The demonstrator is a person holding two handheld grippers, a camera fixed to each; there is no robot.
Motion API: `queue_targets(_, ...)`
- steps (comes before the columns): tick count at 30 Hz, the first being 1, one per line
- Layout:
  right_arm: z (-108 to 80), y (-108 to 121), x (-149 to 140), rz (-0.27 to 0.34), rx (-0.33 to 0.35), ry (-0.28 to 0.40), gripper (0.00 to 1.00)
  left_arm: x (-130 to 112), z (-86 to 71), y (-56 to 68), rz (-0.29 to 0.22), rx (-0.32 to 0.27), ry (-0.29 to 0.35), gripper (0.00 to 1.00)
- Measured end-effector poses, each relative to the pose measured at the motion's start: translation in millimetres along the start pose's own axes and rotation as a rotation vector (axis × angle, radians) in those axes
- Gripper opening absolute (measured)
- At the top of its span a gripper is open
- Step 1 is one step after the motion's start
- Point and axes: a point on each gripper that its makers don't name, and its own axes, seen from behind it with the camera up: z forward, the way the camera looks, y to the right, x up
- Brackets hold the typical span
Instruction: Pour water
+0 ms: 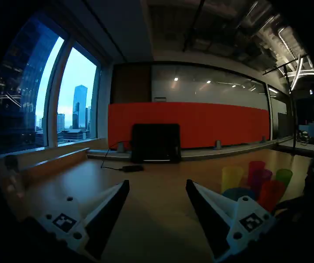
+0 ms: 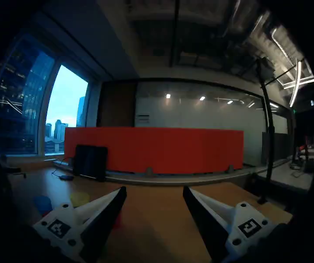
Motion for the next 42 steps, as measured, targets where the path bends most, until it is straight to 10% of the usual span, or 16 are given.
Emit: queue_targets(42,3.4,26.2,-71.4,0.010,-0.068,-0.057,1.00,0.1,0.2,1.2,0.000,0.000,0.000,0.96)
